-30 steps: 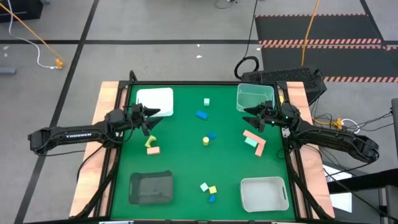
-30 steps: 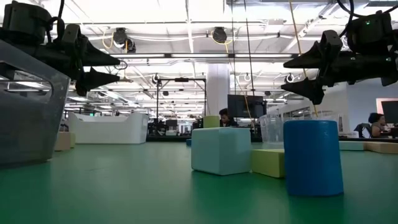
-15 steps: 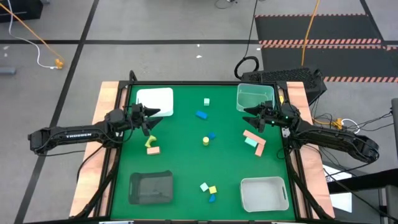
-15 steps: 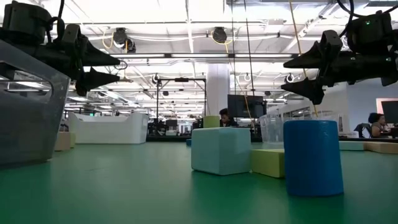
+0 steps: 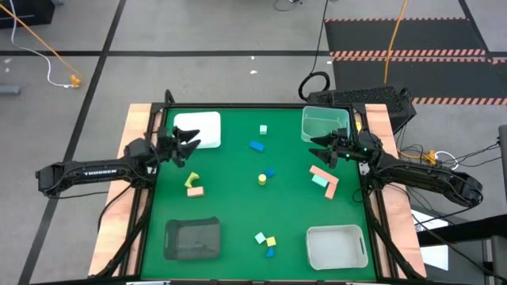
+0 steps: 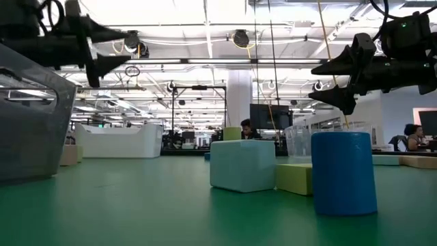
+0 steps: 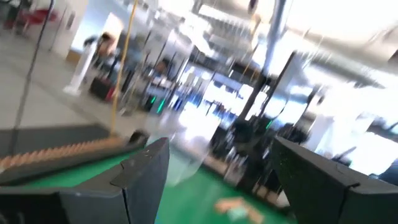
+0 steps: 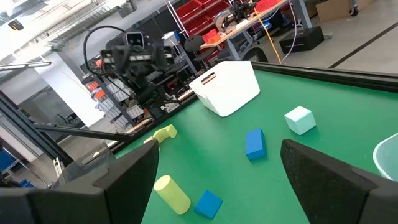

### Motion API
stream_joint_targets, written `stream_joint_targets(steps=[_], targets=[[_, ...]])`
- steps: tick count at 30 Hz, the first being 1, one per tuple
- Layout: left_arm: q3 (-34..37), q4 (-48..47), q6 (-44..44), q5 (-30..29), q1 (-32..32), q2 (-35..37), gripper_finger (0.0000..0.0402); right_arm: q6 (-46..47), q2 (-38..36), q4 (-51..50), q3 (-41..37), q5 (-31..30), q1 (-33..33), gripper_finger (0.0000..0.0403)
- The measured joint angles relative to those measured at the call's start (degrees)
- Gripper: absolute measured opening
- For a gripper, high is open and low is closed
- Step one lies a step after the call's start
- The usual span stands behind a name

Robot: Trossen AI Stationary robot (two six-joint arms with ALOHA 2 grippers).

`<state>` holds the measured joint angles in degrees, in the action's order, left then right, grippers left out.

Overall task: Sort & place blocks by color
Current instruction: Put the top left green block into the white bin

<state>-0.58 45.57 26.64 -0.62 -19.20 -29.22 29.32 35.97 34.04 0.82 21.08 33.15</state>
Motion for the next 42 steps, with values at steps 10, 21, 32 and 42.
stream_joint_targets(steps=[10,21,32,42], targets=[[-0.1,9.1,11.3,0.0,0.0,0.0,0.0283,0.0,0.0,0.0,0.0,0.0,0.0,0.0327],[-13.0,-15.9,8.2,0.7,0.0,-0.1,0.0283,0.0,0.0,0.0,0.0,0.0,0.0,0.0327],[-36.3,-58.4,0.7,0.8,0.0,-10.4,0.0283,0.0,0.0,0.0,0.0,0.0,0.0,0.0327],[-48.7,-79.3,-0.5,0.8,3.3,-21.1,0.0282,0.0,0.0,0.0,0.0,0.0,0.0,0.0327]])
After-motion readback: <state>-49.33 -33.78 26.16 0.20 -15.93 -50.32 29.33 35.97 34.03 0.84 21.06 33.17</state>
